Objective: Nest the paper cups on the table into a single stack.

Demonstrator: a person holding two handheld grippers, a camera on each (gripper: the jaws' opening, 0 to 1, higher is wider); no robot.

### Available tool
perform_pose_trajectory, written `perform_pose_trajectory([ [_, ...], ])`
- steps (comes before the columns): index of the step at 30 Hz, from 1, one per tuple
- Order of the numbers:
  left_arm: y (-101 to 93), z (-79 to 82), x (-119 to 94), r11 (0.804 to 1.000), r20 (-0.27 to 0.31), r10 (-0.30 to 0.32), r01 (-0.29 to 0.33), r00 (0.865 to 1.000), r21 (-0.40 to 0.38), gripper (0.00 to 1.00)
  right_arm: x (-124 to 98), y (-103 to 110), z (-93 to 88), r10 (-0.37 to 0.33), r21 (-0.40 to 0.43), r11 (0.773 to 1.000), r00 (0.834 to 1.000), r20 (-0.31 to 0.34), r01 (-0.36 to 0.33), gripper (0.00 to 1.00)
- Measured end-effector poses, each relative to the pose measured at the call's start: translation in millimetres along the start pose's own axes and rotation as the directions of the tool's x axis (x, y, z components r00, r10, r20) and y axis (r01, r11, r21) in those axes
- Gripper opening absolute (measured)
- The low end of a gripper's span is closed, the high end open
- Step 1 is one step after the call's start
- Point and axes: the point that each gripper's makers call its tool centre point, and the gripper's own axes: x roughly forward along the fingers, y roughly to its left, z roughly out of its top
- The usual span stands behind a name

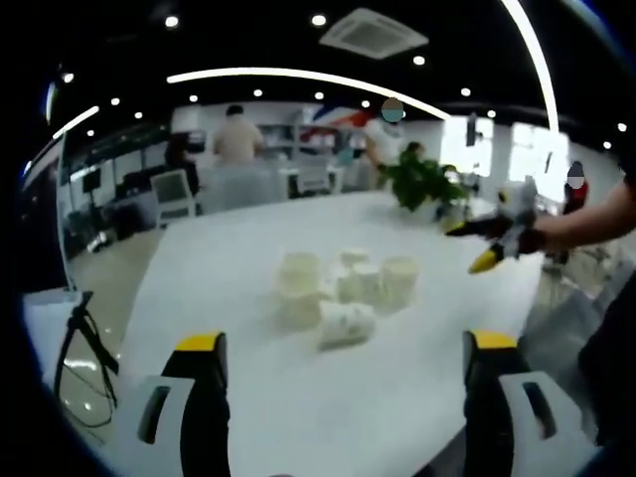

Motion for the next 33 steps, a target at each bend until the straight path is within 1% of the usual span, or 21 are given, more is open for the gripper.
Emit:
perform_pose_trajectory([
  [3, 2.9, 1.6, -1, 1.000, -0.002, 0.005, -0.005, 1.000, 0.006, 0.97, 7, -4, 4.5, 0.001, 0.037, 0.999, 1.000, 0.031, -0.002, 0.85],
  [4, 4.1, 1.3, -1, 1.000, -0.004, 0.007, -0.007, 1.000, 0.004, 0.96, 10, -5, 7.5, 0.002, 0.033, 0.999, 0.999, 0.045, -0.004, 0.85],
  [8, 5.3, 1.8, -1, 1.000, -0.009, 0.007, -0.007, 1.000, 0.008, 0.96, 20, -7, 9.1, 0.005, 0.006, 1.000, 0.999, 0.046, -0.005, 0.83],
  [10, 5.5, 4.7, -2, 1.000, -0.002, 0.008, -0.007, 1.000, 0.026, 0.95, 26, -9, 8.5, 0.006, -0.006, 1.000, 0.999, 0.041, -0.005, 0.82],
  [15, 3.2, 6.7, -2, 1.000, -0.008, 0.001, -0.001, 1.000, 0.030, 0.95, 39, -10, 8.5, 0.017, -0.023, 1.000, 0.999, 0.042, -0.016, 0.79],
  [18, 1.6, 6.6, -2, 0.999, -0.016, -0.001, 0.001, 1.000, 0.036, 0.95, 51, -10, 3.8, 0.025, -0.031, 0.999, 0.999, 0.026, -0.025, 0.77],
  [21, 1.2, 6.7, -2, 0.999, -0.019, -0.003, 0.004, 1.000, 0.033, 0.95, 60, -12, 0.6, 0.030, -0.018, 0.999, 0.999, 0.026, -0.029, 0.76],
  [22, 0.7, 6.9, -2, 0.999, -0.021, -0.004, 0.004, 1.000, 0.036, 0.95, 68, -13, -5.1, 0.035, -0.033, 0.999, 0.999, 0.004, -0.035, 0.75],
  [23, 0.2, 6.7, -3, 0.999, -0.023, -0.004, 0.005, 1.000, 0.036, 0.95, 71, -13, -6.2, 0.037, -0.038, 0.999, 0.999, 0.001, -0.037, 0.74],
  [27, -4.9, 2.7, -3, 0.999, -0.038, -0.012, 0.014, 0.999, 0.038, 0.95, 84, -19, -11.1, 0.034, -0.057, 0.998, 0.999, -0.007, -0.035, 0.70],
  [30, -6.9, -2.0, -5, 0.999, -0.050, -0.013, 0.015, 0.999, 0.041, 0.95, 92, -19, -10.4, 0.039, -0.059, 0.997, 0.999, -0.013, -0.039, 0.68],
  [31, -7.2, -2.9, -5, 0.999, -0.052, -0.014, 0.016, 0.999, 0.039, 0.95, 97, -22, -13.4, 0.042, -0.063, 0.997, 0.999, -0.016, -0.043, 0.67],
  [33, -6.8, -5.0, -6, 0.999, -0.056, -0.011, 0.013, 0.998, 0.035, 0.95, 101, -22, -12.4, 0.044, -0.067, 0.997, 0.999, -0.018, -0.046, 0.64],
])
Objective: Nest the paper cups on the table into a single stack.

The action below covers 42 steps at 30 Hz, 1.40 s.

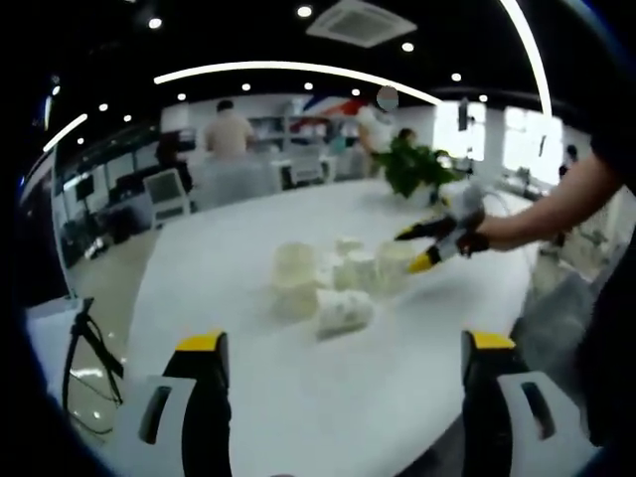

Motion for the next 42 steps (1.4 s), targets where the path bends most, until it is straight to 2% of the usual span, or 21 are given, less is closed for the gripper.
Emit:
perform_pose_trajectory([
  [9, 3.0, -2.6, -4, 1.000, -0.002, 0.013, -0.013, 1.000, -0.007, 0.95, 13, 0, -2.5, 0.018, -0.027, 0.999, 1.000, -0.017, -0.019, 0.56],
  [13, 2.8, -5.8, -5, 1.000, -0.007, 0.014, -0.014, 1.000, -0.011, 0.95, 9, 0, -0.4, 0.027, -0.038, 0.999, 0.999, -0.021, -0.028, 0.49],
  [19, 3.7, -8.9, -7, 1.000, -0.008, 0.022, -0.022, 1.000, -0.016, 0.95, 2, -2, -2.1, 0.030, -0.032, 0.999, 0.999, -0.027, -0.031, 0.47],
  [27, 2.9, -5.5, -7, 0.999, 0.010, 0.028, -0.027, 1.000, -0.018, 0.95, -10, -6, -3.3, 0.024, -0.023, 0.999, 1.000, -0.002, -0.024, 0.45],
  [33, 1.0, -2.2, -8, 1.000, 0.023, 0.026, -0.026, 0.999, -0.013, 0.95, -26, 7, 4.5, 0.019, 0.001, 1.000, 0.999, 0.041, -0.019, 0.43],
  [35, 1.2, -2.2, -8, 1.000, 0.025, 0.024, -0.024, 0.999, -0.012, 0.94, -39, 20, 19.1, 0.029, -0.003, 1.000, 0.996, 0.082, -0.029, 0.43],
  [37, 1.1, -1.5, -9, 1.000, 0.028, 0.026, -0.025, 0.999, -0.010, 0.94, -43, 25, 19.6, 0.036, -0.006, 0.999, 0.994, 0.106, -0.036, 0.43],
  [39, 0.1, 0.8, -9, 1.000, 0.038, 0.027, -0.026, 0.999, -0.013, 0.94, -51, 41, 29.8, 0.061, -0.010, 0.998, 0.988, 0.144, -0.060, 0.43],
  [42, -2.9, 1.9, -10, 1.000, 0.040, 0.023, -0.023, 0.999, -0.004, 0.94, -58, 59, 34.1, 0.097, -0.036, 0.995, 0.983, 0.155, -0.092, 0.43],
])
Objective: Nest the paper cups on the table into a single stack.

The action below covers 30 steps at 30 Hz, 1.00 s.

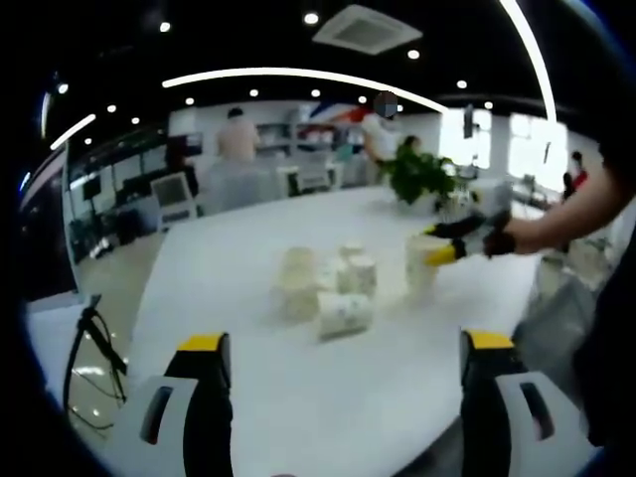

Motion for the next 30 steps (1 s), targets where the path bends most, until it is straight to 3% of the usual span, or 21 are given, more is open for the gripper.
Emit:
perform_pose_trajectory([
  [6, -0.3, 3.6, -4, 1.000, 0.009, 0.002, -0.002, 1.000, 0.006, 0.94, -7, 42, 16.6, 0.077, -0.027, 0.997, 0.996, 0.039, -0.076, 0.42],
  [16, -1.2, -2.1, -9, 1.000, 0.008, 0.007, -0.007, 1.000, -0.007, 0.94, 7, 94, 6.6, 0.177, -0.009, 0.984, 0.983, 0.041, -0.177, 0.42],
  [23, 0.3, -3.1, -9, 1.000, 0.008, 0.010, -0.010, 1.000, -0.011, 0.94, 19, 112, -10.1, 0.214, -0.015, 0.977, 0.977, 0.001, -0.214, 0.41],
  [30, 3.9, -3.7, -11, 1.000, 0.007, 0.017, -0.017, 1.000, -0.014, 0.93, 28, 115, -20.0, 0.211, -0.011, 0.977, 0.977, -0.011, -0.211, 0.41],
])
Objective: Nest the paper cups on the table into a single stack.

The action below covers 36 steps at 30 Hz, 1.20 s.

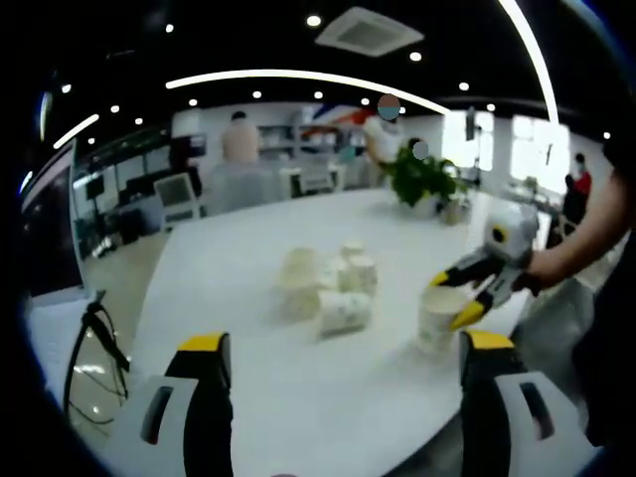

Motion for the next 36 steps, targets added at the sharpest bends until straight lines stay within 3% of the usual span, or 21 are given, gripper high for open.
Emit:
perform_pose_trajectory([
  [17, -0.7, -3.3, 0, 1.000, -0.013, 0.000, 0.000, 1.000, -0.004, 0.93, 8, 10, -19.2, 0.020, -0.007, 1.000, 0.999, -0.028, -0.020, 0.43],
  [28, -4.6, -4.4, -1, 1.000, -0.016, 0.001, -0.001, 1.000, -0.009, 0.93, 6, 10, -26.1, 0.029, 0.000, 1.000, 0.998, -0.052, -0.029, 0.50],
  [36, -3.6, -5.5, -2, 1.000, -0.010, 0.003, -0.003, 1.000, -0.010, 0.93, 2, 12, -33.0, 0.026, 0.017, 1.000, 0.996, -0.081, -0.025, 0.60],
])
